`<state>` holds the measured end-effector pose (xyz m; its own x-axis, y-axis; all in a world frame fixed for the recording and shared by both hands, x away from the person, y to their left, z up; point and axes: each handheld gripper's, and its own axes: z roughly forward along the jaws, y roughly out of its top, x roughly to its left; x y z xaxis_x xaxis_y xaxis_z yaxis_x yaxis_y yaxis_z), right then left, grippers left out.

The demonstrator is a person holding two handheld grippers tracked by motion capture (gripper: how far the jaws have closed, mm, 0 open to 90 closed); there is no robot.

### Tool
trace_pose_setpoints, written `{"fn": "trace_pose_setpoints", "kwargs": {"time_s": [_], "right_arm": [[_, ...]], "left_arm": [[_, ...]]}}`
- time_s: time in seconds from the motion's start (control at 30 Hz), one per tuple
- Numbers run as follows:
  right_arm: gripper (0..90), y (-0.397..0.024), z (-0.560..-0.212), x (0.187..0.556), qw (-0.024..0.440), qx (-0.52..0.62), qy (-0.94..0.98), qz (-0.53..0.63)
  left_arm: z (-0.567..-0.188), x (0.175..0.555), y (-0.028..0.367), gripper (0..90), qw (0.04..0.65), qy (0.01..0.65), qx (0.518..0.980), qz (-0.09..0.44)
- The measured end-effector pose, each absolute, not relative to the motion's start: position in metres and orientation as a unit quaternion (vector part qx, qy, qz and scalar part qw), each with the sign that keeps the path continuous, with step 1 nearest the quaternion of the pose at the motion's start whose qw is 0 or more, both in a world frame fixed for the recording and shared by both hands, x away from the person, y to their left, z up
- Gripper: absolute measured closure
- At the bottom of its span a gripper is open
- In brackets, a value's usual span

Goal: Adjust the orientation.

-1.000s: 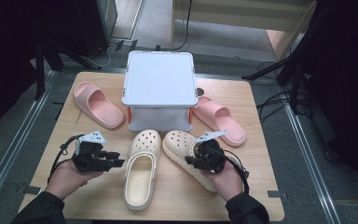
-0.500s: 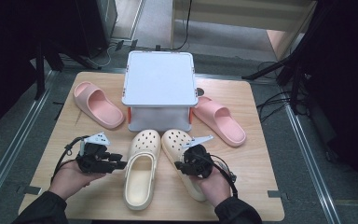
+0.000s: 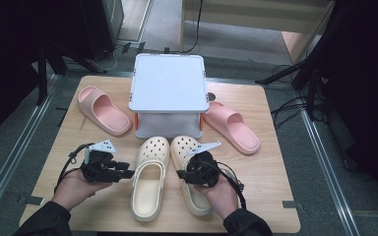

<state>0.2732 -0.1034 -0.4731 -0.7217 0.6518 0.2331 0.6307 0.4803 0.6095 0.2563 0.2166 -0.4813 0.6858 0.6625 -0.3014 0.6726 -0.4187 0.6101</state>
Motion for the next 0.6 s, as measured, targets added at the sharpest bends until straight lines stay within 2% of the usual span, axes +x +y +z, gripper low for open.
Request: {"fn": "trace_pose_setpoints", "kwargs": {"time_s": [0.07,0.17,0.3,0.53,0.6], "right_arm": [[64.5,-0.11,-0.467,0.271,0.014,0.37,0.857,0.359],[75.8,-0.123,-0.457,0.267,0.018,0.36,0.855,0.373],[82.4,-0.143,-0.447,0.269,0.025,0.357,0.843,0.4],[83.9,-0.175,-0.45,0.283,0.061,0.385,0.831,0.398],[81.9,-0.182,-0.454,0.289,0.059,0.395,0.829,0.393]], "left_arm": [[-0.481,0.255,0.217,61.7,0.366,0.397,0.842,-0.006],[-0.481,0.256,0.219,62.3,0.368,0.398,0.84,-0.009],[-0.481,0.256,0.22,63.5,0.364,0.4,0.841,-0.009],[-0.485,0.259,0.221,66.4,0.362,0.405,0.839,-0.012],[-0.487,0.26,0.221,67.3,0.357,0.405,0.842,-0.01]]}}
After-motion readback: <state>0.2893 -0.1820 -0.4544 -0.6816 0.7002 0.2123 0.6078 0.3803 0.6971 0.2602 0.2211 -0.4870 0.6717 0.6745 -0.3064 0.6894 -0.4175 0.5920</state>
